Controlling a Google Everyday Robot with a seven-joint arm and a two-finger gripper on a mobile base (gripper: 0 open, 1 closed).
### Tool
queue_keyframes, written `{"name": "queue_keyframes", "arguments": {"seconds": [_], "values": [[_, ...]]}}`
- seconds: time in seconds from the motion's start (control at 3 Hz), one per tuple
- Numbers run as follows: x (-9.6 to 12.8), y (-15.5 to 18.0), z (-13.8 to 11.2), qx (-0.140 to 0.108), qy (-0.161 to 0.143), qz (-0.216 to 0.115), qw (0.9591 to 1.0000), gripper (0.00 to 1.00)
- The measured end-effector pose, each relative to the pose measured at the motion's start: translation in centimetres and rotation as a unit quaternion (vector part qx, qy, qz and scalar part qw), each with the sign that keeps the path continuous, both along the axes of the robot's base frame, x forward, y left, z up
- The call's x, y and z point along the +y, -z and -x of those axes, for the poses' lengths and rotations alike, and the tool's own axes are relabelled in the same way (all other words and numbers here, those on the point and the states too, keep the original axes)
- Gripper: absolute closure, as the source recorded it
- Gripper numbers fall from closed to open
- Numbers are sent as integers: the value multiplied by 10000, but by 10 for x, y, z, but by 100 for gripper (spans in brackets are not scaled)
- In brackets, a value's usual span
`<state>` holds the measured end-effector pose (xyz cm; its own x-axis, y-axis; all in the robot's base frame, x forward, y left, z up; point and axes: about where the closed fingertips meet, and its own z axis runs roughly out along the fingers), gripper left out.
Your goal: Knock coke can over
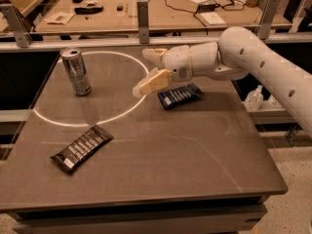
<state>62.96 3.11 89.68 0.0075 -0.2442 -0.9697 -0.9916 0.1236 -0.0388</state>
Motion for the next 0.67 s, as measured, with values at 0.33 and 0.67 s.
{"name": "queue_keyframes", "arguments": {"seconds": [0.33, 0.67], "values": [[23, 1, -1, 96, 110, 236, 9996, 0], [49, 3, -2, 189, 83, 169, 9996, 0]]}}
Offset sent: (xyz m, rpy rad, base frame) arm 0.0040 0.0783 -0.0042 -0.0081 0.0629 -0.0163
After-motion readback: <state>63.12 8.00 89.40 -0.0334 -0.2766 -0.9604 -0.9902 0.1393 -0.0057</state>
